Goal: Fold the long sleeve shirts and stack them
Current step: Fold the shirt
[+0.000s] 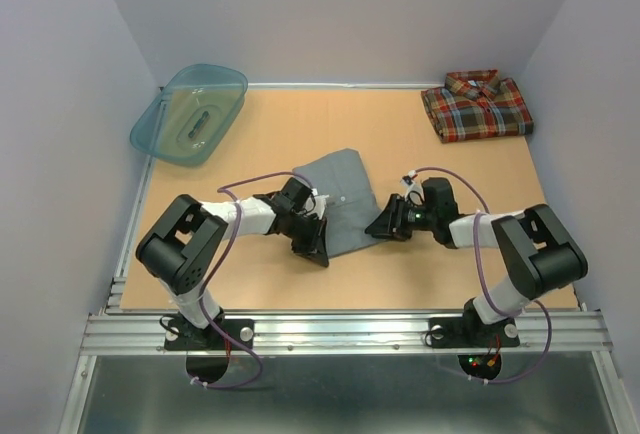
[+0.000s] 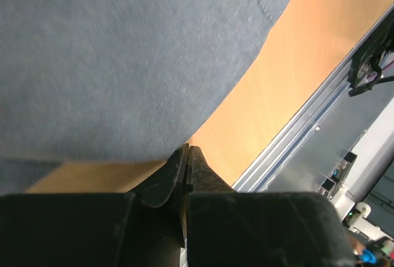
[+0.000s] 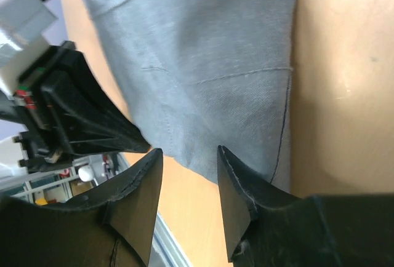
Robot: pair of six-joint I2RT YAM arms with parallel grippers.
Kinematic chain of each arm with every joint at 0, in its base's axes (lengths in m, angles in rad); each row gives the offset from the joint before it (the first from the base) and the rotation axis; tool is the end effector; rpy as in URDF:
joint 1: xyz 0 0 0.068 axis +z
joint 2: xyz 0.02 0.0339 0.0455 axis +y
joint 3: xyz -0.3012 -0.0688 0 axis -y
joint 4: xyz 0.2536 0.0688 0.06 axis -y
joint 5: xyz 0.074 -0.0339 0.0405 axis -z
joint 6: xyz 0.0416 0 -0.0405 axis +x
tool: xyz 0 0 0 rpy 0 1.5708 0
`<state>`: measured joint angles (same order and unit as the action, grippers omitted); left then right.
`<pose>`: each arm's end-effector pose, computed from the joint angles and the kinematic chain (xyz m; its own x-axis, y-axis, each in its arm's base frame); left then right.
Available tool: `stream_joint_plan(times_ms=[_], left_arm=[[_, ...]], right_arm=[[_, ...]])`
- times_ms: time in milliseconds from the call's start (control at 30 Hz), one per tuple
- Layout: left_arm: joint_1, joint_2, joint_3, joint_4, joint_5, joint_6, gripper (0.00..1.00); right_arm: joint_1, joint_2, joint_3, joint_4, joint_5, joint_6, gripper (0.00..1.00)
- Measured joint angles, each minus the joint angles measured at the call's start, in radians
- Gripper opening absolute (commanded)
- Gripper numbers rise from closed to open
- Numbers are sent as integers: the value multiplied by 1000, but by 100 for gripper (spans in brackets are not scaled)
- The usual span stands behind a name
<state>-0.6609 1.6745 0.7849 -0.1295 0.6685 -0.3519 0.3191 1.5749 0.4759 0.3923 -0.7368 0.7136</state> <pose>0.2316 -0.2127 0.1630 -0.8855 0.3459 -0.3101 0.4612 0.5745 -0.6762 0.2473 0.1111 0.1480 -0.9358 0.2014 -0.2894 -0.1389 0.5438 0.8276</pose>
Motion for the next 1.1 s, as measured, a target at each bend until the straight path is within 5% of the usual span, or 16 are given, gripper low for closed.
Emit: stream_joint_plan(times_ms=[267, 600, 900, 1100], left_arm=[[39, -154, 66, -39, -36, -16, 18], [151, -121, 124, 315, -148, -225, 18], [175, 44, -4, 480, -198, -360, 17], [201, 67, -68, 565, -187, -415, 17]], right_arm=[[-7, -109, 154, -60, -5, 44, 62], [3, 76, 397, 150, -6, 185, 68], [5, 380, 365, 336, -11, 267, 70], [-61, 436, 232, 580, -64, 319, 69]])
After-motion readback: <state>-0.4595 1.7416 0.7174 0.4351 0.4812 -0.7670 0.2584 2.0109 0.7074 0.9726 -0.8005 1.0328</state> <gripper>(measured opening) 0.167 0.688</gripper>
